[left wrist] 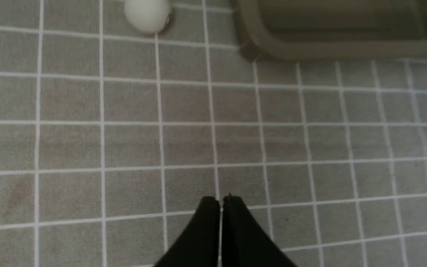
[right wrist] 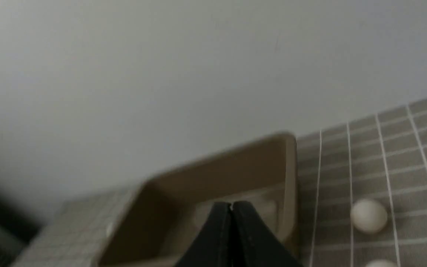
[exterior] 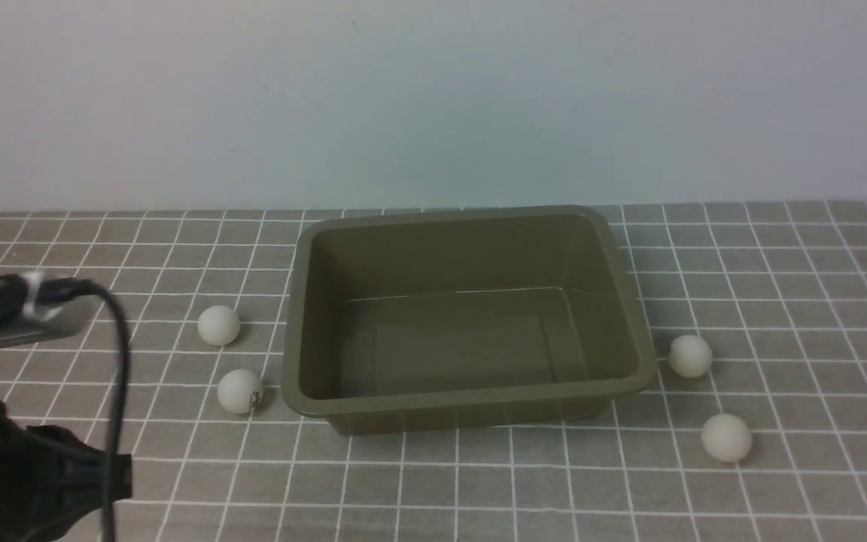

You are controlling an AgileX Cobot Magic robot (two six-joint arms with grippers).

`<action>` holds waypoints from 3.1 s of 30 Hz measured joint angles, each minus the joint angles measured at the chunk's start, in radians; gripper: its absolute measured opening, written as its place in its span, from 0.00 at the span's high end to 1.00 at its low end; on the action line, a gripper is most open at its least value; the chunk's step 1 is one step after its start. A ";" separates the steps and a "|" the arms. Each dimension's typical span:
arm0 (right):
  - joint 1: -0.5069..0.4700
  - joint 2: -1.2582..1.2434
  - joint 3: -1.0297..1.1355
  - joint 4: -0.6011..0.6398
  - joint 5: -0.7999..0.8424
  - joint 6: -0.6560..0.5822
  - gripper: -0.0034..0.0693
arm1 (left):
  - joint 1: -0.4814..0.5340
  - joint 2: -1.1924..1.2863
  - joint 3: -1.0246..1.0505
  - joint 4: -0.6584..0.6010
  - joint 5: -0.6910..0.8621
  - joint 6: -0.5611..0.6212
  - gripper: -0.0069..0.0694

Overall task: Put the table tennis balls into the box on the grey coffee tablecloth.
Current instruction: 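Reach for and grasp a ping pong ball on the table beside the basket, then drop the ball into the bin, then reach for and grasp a ping pong ball on the table, then release the ping pong ball into the bin and lift the gripper away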

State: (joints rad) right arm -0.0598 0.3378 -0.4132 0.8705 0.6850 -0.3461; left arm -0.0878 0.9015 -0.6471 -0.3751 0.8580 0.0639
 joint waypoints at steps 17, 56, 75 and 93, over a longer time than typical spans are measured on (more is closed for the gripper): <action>0.000 0.554 -0.439 -0.584 0.393 0.181 0.97 | 0.000 0.587 -0.226 0.001 -0.240 0.210 0.71; 0.109 1.100 -0.441 -0.627 0.117 0.212 0.32 | -0.258 0.788 -0.639 -0.036 -0.065 0.231 0.45; 0.192 1.350 -0.626 -0.701 0.158 0.276 0.45 | -0.095 0.822 -0.993 0.230 0.221 0.076 0.88; 0.442 1.404 -0.954 -0.551 0.183 0.275 0.14 | 0.128 1.072 -0.969 0.129 0.252 0.129 0.58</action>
State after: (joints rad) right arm 0.3817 1.7420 -1.3670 0.3192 0.8681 -0.0709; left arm 0.0401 1.9737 -1.6164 -0.2459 1.1104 0.1933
